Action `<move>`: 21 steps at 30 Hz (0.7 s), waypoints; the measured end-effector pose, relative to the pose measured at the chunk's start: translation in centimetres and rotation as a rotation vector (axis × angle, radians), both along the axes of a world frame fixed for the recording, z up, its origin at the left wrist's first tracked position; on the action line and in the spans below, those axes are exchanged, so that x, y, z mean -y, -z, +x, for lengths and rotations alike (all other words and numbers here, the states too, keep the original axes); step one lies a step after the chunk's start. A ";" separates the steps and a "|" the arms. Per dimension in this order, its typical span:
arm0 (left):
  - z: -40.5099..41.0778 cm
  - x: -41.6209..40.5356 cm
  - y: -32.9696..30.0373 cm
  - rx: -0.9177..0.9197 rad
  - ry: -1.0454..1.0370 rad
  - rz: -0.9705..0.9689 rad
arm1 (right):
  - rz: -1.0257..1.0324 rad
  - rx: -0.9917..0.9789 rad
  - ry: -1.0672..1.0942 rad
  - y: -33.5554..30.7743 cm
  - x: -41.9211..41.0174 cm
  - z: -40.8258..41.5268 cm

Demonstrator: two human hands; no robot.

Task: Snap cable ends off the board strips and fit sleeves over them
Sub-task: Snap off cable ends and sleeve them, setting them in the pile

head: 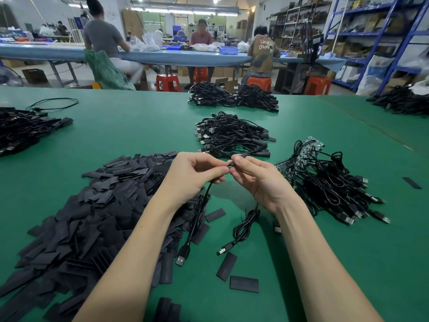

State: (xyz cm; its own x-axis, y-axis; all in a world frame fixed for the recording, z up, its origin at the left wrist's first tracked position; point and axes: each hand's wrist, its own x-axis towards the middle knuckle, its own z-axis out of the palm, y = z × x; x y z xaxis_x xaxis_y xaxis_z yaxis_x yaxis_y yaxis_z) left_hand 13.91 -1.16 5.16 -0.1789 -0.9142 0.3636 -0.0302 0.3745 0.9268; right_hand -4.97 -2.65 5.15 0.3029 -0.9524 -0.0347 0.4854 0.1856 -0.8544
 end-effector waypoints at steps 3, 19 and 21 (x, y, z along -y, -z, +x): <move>0.0 0.0 0.0 -0.011 0.003 -0.003 | -0.011 -0.005 -0.017 -0.1 0.0 0.1; 0.0 0.2 0.4 -0.053 -0.037 0.040 | -0.078 -0.106 -0.028 0.0 -0.1 0.5; -0.2 0.2 0.5 -0.109 -0.051 0.056 | -0.124 -0.129 0.033 -0.2 -0.1 0.8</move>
State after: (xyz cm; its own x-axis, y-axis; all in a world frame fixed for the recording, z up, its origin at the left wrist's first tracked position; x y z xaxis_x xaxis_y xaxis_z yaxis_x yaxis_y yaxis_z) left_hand 13.75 -1.35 4.63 -0.0942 -0.9406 0.3261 0.0544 0.3222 0.9451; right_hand -4.21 -2.50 5.31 0.2725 -0.9610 0.0467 0.3743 0.0612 -0.9253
